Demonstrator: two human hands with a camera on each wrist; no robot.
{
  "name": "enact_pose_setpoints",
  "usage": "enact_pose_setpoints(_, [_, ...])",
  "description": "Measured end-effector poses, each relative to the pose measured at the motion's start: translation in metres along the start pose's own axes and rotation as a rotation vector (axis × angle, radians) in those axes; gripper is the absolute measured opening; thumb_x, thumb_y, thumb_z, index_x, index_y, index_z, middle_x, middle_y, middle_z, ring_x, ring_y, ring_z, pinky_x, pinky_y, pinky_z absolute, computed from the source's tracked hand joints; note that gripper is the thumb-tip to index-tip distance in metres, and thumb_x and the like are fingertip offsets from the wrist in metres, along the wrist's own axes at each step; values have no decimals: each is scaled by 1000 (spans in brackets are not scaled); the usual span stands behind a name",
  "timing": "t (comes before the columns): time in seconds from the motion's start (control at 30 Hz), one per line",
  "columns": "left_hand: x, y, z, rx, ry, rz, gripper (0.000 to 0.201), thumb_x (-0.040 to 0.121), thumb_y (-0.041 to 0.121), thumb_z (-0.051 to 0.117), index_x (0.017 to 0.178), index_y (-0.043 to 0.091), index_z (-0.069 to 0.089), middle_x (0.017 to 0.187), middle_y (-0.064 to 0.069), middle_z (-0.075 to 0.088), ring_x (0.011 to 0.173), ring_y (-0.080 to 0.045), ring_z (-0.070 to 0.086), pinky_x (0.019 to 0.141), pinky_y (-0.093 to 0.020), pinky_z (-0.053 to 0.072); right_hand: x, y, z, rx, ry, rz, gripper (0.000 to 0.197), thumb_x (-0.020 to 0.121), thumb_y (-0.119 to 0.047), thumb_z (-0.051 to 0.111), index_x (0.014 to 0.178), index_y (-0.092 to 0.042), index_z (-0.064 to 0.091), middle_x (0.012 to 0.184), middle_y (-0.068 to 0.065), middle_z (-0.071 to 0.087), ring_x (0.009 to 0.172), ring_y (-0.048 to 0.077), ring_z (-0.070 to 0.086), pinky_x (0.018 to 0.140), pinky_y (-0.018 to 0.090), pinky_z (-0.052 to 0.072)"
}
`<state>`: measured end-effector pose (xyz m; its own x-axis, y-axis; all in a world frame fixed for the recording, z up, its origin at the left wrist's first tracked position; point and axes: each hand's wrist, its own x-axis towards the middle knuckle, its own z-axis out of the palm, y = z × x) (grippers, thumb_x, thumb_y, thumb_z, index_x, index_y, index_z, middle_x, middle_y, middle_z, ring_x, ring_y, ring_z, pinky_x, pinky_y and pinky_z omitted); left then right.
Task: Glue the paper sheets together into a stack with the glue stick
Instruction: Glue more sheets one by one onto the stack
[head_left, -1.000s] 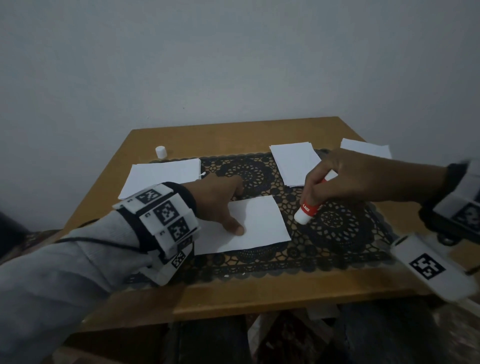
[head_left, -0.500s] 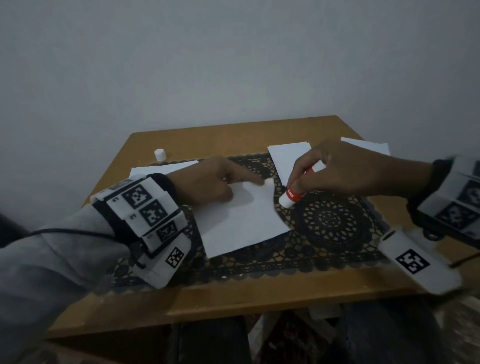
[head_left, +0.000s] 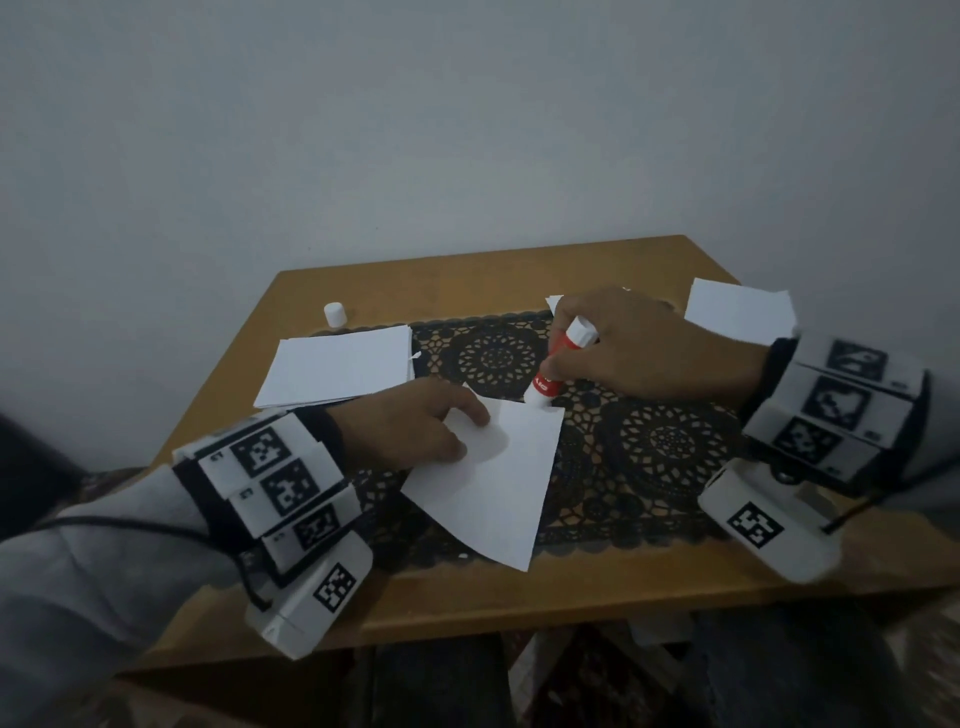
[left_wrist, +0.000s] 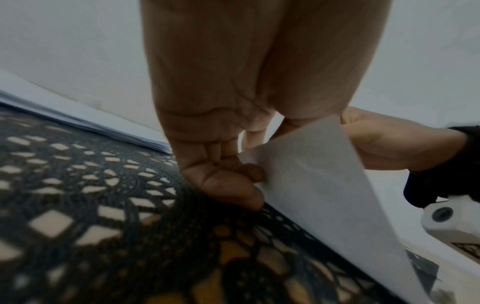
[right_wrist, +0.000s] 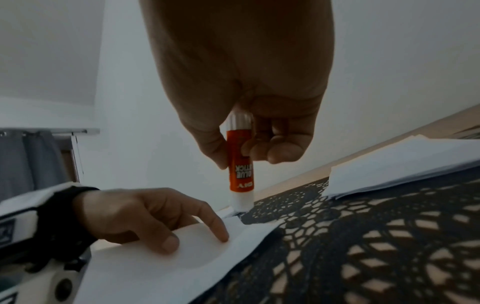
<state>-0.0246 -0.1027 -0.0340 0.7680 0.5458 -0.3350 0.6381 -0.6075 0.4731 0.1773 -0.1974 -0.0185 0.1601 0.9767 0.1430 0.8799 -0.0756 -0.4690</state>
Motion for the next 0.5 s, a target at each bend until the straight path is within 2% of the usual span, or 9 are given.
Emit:
enact_pose_setpoints(0.03, [0, 0, 1, 4, 0, -9, 36, 94, 16, 54, 127, 30, 54, 96, 14, 46, 82, -4, 47, 64, -10, 37, 1, 0, 1, -22, -3, 20, 20, 87, -41, 64, 94, -24, 61, 94, -15, 52, 80, 0, 47, 61, 7, 23])
enact_pose_setpoints(0.1, [1, -1, 4, 8, 10, -22, 35, 94, 19, 54, 127, 31, 53, 90, 16, 41, 81, -4, 45, 63, -8, 35, 3, 1, 3, -54, -17, 42, 19, 90, -42, 61, 95, -24, 58, 96, -14, 52, 78, -1, 46, 60, 7, 21])
enact_pose_setpoints(0.17, [1, -1, 6, 21, 32, -13, 34, 93, 21, 56, 126, 31, 52, 85, 19, 38, 78, -3, 44, 61, -8, 34, 4, 1, 7, -69, -42, 43, 17, 90, -40, 61, 91, -24, 55, 96, -11, 56, 79, 3, 50, 63, 9, 28])
enact_pose_setpoints(0.23, [2, 0, 7, 34, 45, -2, 33, 93, 24, 58, 125, 31, 52, 87, 19, 39, 77, -3, 44, 60, -8, 32, 6, 3, 12, -51, -70, 35, 16, 89, -37, 62, 89, -23, 54, 96, -7, 59, 85, 9, 55, 72, 22, 44])
enact_pose_setpoints(0.27, [2, 0, 7, 37, 48, -1, 32, 92, 26, 58, 123, 31, 53, 89, 17, 40, 77, -3, 43, 60, -8, 32, 5, 3, 15, -46, -80, 31, 16, 89, -36, 63, 88, -22, 55, 95, -5, 60, 86, 12, 57, 76, 29, 48])
enact_pose_setpoints(0.33, [2, 0, 8, 37, 56, 21, 27, 92, 26, 60, 118, 32, 57, 91, 18, 42, 76, -3, 44, 60, -9, 33, 3, 2, 18, -43, -80, 22, 15, 89, -33, 63, 89, -20, 55, 93, -3, 61, 85, 14, 57, 79, 37, 51])
enact_pose_setpoints(0.4, [3, 0, 7, -24, 76, 89, 23, 90, 21, 63, 111, 30, 65, 107, 17, 54, 83, -3, 50, 68, -12, 38, 2, 1, 20, -40, -66, 9, 15, 88, -31, 62, 88, -18, 56, 89, -2, 61, 83, 14, 56, 80, 40, 52])
enact_pose_setpoints(0.43, [4, 0, 5, -74, 88, 128, 24, 88, 17, 64, 108, 29, 68, 116, 14, 58, 92, -4, 54, 77, -16, 42, 1, 0, 20, -39, -62, 3, 15, 88, -31, 62, 87, -17, 56, 88, -3, 60, 81, 14, 56, 80, 41, 52])
enact_pose_setpoints(0.5, [7, 1, 3, -158, 101, 159, 26, 87, 11, 65, 106, 28, 72, 122, 11, 62, 107, -11, 56, 93, -25, 45, 1, -2, 21, -37, -66, -11, 16, 87, -30, 63, 86, -17, 55, 86, -2, 60, 81, 15, 56, 79, 42, 51])
